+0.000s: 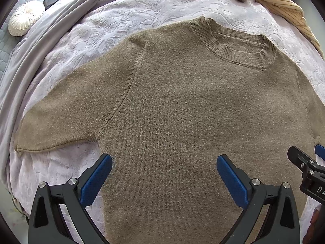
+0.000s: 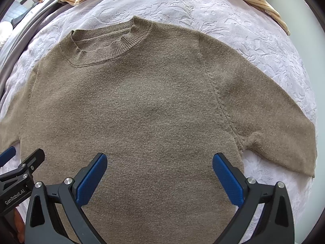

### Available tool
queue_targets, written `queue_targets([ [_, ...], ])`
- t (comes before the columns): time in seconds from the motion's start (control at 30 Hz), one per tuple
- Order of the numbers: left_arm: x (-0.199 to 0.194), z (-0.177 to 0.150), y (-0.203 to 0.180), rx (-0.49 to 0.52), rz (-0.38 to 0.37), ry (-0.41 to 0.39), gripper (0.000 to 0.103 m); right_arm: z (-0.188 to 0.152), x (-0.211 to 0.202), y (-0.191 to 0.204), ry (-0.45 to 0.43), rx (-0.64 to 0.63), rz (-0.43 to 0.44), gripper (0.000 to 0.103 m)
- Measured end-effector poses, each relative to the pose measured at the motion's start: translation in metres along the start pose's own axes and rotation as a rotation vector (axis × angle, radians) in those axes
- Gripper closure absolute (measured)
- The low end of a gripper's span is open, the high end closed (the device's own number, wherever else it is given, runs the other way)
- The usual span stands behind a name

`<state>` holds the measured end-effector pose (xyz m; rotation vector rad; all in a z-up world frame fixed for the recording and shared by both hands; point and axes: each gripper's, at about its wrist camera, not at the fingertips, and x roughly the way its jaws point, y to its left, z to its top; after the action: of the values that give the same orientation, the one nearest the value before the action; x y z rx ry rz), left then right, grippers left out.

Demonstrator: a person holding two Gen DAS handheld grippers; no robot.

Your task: Fold small clothes

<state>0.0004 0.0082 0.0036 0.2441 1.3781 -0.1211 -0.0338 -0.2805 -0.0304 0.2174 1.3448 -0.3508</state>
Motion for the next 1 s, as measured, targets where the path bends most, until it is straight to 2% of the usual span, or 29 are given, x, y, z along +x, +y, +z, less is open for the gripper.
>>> queue_targets([
  [0.53, -0.003, -0.002, 0.011, -0.017, -0.024, -0.001, 0.000, -0.002, -0.014, 0.013, -0.005, -0.002, -0.031, 0.000],
  [0.73, 0.001, -0.005, 0.021, -0.035, -0.041, -0.011, 0.000, -0.002, -0.016, 0.018, -0.003, -0.014, -0.017, 0.000],
  [0.87, 0.006, -0.007, 0.037, -0.075, -0.080, -0.008, 0.000, -0.007, -0.019, 0.028, -0.003, -0.033, 0.000, 0.000],
  [1.0, 0.012, -0.014, 0.074, -0.150, -0.137, -0.034, 0.000, -0.014, -0.023, 0.045, 0.002, -0.064, 0.017, 0.000],
])
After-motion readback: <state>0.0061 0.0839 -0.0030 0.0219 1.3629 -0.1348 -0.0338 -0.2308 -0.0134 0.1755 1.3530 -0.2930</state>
